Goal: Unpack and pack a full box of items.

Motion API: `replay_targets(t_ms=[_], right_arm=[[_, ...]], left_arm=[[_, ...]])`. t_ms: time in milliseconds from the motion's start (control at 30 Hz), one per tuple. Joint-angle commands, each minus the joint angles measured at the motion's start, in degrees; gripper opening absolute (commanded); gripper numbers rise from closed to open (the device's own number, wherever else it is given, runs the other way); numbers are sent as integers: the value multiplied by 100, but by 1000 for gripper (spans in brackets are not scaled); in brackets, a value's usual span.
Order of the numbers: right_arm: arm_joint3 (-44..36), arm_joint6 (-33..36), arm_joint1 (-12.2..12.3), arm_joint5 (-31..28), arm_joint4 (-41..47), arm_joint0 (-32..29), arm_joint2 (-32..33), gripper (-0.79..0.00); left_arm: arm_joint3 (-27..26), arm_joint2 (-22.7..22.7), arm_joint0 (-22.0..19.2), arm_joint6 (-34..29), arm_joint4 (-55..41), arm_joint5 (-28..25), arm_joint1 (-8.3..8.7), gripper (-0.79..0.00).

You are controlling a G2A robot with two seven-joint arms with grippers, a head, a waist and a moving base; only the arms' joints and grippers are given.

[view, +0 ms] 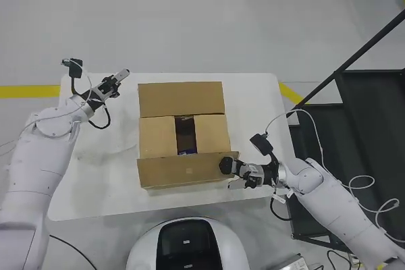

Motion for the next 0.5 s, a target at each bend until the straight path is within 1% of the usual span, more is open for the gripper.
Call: replay_targets(t_ms=[0, 100, 167, 233, 367, 467], right_arm=[[-5, 0, -22, 0, -30, 0, 20, 0], [2, 0, -48, 0, -51, 1, 33, 0], [14, 0, -61, 0, -55, 10, 26, 0], [27, 0, -71, 0, -64, 25, 14, 0], [59, 1, -82, 0, -71, 45, -2, 0], [95, 1, -84, 0, -74, 58, -11, 0]], left_arm=[[278, 129, -118, -8, -110, -24, -78, 0], [598, 260, -256, -245, -441, 9, -192, 0], [780, 360, -355, -430, -516, -8, -255, 0], [926, 433, -439, -481, -579, -75, -316, 0], [1104, 530, -540, -621, -869, -216, -441, 0], [1216, 603, -615, -736, -916, -245, -506, 0]])
